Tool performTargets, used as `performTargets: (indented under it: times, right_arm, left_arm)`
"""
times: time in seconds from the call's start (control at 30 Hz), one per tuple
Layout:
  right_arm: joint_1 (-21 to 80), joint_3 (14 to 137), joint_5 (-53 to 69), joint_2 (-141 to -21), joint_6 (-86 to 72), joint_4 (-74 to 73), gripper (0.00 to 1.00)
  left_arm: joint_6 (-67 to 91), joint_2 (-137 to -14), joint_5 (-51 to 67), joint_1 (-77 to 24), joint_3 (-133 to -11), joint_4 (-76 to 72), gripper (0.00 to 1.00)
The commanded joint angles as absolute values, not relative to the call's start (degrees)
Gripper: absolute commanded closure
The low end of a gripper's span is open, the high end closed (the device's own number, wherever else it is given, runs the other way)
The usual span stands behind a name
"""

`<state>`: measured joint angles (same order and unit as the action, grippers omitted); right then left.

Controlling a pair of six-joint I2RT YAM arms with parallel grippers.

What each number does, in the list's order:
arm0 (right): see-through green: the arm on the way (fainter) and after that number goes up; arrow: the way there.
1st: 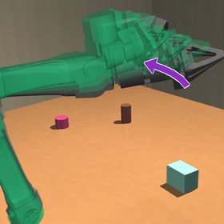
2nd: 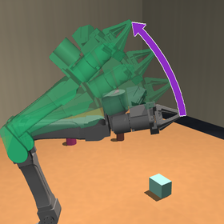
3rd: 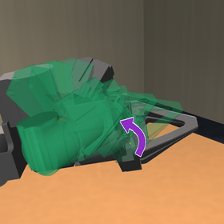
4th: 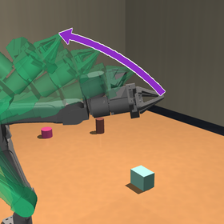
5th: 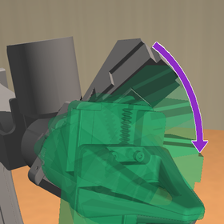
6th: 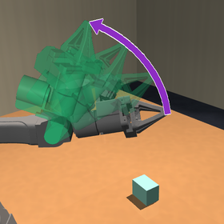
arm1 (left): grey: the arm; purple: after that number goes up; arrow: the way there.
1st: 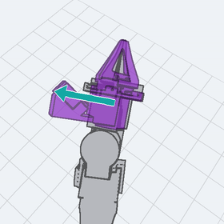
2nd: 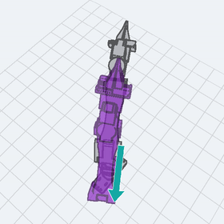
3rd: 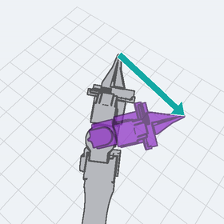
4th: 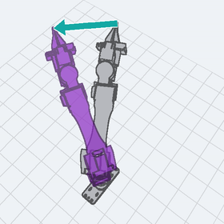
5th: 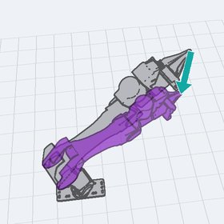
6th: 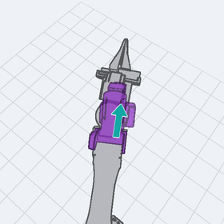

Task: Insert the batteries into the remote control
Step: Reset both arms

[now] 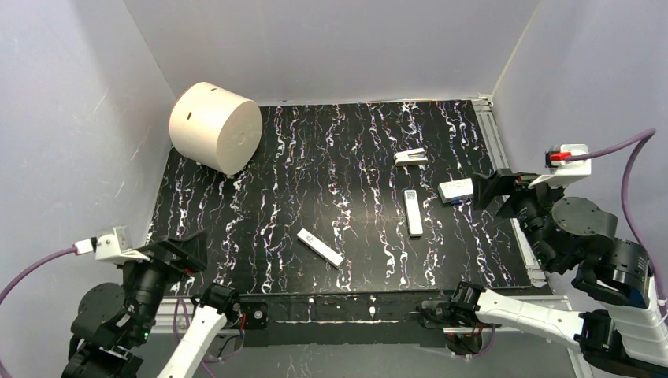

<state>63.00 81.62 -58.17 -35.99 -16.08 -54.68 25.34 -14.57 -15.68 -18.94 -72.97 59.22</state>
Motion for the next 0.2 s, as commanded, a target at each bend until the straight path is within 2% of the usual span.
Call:
performTargets:
  times: [0.0,0.17]
  right_arm:
    - [62.8,83.9,-61.1,-35.7,-12.1,-52.4,0.01]
    - [62.8,81.8,-60.5,-34.5,-12.5,-50.7,0.01]
  left_arm:
    - [22.9,-14.9,-17.2,-19.2,-74.9,62.2,0.01]
    - [23.4,-15.0,-17.3,-19.2,-74.6,62.8,0.02]
